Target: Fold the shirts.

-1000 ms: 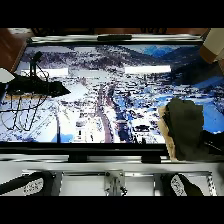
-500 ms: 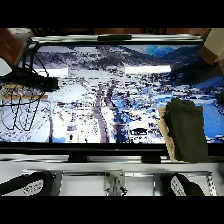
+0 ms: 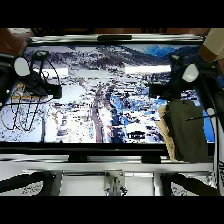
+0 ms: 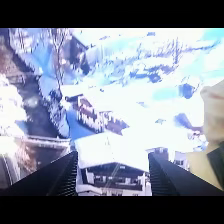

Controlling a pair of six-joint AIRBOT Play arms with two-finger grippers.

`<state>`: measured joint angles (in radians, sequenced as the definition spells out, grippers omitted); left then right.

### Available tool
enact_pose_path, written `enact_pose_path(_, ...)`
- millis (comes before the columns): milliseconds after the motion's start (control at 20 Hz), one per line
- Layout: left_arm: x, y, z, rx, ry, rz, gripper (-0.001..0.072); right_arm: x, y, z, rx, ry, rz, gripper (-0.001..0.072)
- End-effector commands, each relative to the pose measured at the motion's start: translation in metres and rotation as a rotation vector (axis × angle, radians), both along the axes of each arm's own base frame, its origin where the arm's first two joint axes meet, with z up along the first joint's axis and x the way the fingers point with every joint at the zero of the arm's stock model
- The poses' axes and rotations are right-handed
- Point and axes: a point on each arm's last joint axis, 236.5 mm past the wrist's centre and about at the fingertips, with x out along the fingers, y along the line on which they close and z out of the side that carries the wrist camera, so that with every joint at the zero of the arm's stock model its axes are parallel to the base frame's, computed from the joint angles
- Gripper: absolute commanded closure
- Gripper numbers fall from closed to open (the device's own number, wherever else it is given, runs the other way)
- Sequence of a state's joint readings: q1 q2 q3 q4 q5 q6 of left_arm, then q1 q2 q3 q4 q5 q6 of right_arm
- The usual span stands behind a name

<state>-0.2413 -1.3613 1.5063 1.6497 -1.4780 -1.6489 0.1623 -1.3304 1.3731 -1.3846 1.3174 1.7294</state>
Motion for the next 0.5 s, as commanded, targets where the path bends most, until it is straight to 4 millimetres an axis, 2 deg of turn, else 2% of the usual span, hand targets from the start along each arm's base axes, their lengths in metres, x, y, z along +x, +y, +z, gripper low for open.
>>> enact_pose_path(0, -0.010, -0.010, -0.017, -0.012, 0.027, -0.004, -0.0013, -0.023, 0.026, -0.023, 0.010, 0.137, 0.056, 0.0166)
enact_pose_path(150, 0.003, -0.015, -0.013, -0.027, -0.035, -0.015, -0.0013, -0.017, 0.027, -0.013, 0.021, 0.086, 0.051, 0.0167)
enact_pose_path(450, 0.020, -0.020, -0.008, -0.047, -0.110, -0.021, -0.0013, -0.016, 0.027, -0.013, 0.022, 0.084, 0.050, 0.0167)
